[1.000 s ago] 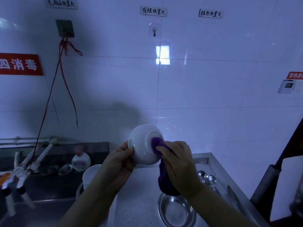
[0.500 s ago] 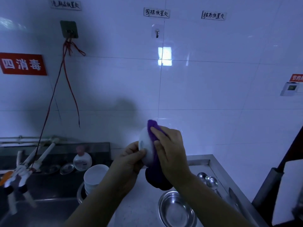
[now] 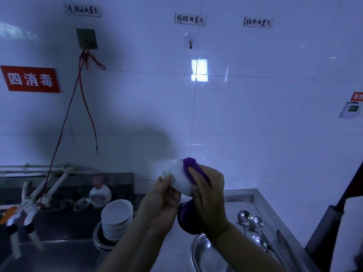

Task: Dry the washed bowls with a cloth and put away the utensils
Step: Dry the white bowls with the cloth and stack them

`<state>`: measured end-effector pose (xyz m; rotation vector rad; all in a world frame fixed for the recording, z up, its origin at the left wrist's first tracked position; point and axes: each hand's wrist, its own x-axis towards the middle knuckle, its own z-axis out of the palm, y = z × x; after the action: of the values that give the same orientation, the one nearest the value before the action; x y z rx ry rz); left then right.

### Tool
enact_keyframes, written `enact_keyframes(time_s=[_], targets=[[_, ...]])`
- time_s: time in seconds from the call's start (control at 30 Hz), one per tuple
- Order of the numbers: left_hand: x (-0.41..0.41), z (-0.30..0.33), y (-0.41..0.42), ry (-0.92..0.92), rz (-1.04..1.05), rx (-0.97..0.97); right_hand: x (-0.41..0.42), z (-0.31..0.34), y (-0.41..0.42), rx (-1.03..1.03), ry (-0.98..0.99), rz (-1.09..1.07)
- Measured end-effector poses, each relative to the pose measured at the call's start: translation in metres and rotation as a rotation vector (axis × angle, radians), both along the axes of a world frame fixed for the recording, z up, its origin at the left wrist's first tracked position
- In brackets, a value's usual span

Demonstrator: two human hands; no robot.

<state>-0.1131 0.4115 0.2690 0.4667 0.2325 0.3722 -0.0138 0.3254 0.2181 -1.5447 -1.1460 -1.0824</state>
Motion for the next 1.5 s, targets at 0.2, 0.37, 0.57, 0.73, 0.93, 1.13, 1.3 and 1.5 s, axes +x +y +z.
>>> enact_keyframes(time_s=[0.2,0.37,0.57,0.73,0.93,1.13,1.3,1.5], targets=[[0.003,-0.004,-0.008,0.025,-0.053,-0.043,-0.005,0.000,0.006,-0.040,-0.208,-0.211],[0.000,-0.004,-0.012,-0.041,-0.120,-0.114,0.003,-0.009,-0.004,-0.045,-0.304,-0.235],[0.003,-0.006,-0.001,-0.034,-0.079,-0.018,0.009,-0.006,-0.012,0.180,0.243,0.135],[0.005,-0.016,0.017,-0.036,-0.109,0.199,0.008,0.005,-0.015,0.226,0.643,0.348],[0.004,-0.025,0.040,0.000,-0.163,0.644,0.019,0.020,-0.020,0.042,0.774,0.435],[0.001,-0.035,0.038,0.131,-0.175,0.918,0.027,0.026,-0.012,-0.245,0.477,0.303],[-0.004,-0.048,0.034,0.275,-0.134,1.131,0.021,0.018,0.007,-0.458,0.199,0.260],[-0.025,-0.071,0.048,0.315,-0.126,1.213,0.025,-0.014,0.025,-0.431,0.693,0.447]])
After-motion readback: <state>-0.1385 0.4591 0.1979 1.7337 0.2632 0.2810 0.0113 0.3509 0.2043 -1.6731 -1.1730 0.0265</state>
